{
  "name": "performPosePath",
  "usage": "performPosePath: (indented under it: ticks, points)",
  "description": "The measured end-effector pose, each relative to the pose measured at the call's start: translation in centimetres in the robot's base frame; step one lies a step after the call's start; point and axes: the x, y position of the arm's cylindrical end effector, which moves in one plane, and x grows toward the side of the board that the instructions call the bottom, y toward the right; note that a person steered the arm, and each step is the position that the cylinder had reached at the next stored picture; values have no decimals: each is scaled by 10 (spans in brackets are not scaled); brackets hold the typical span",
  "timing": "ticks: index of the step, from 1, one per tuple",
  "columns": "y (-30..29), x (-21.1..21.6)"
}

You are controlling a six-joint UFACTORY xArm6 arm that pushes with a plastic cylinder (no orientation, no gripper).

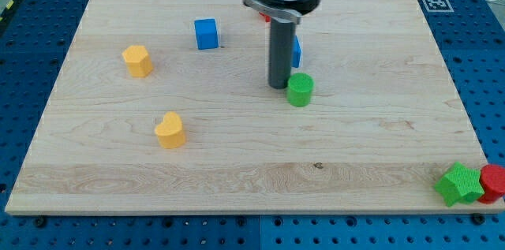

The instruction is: Slide the green circle towards the green star

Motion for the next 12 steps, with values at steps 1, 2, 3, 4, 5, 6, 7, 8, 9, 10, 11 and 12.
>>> performPosePath:
  ticks: [1, 2, 3, 4, 5, 6, 7, 8, 9, 10, 11, 12]
  points:
    - [27, 1]
    - [42, 11]
    - [44, 31]
    - [47, 54]
    - [60, 80]
    - [78, 92]
    - [90, 92]
    - [111, 92]
    - [139, 92]
    - [155, 102]
    - [162, 117]
    - [162, 130]
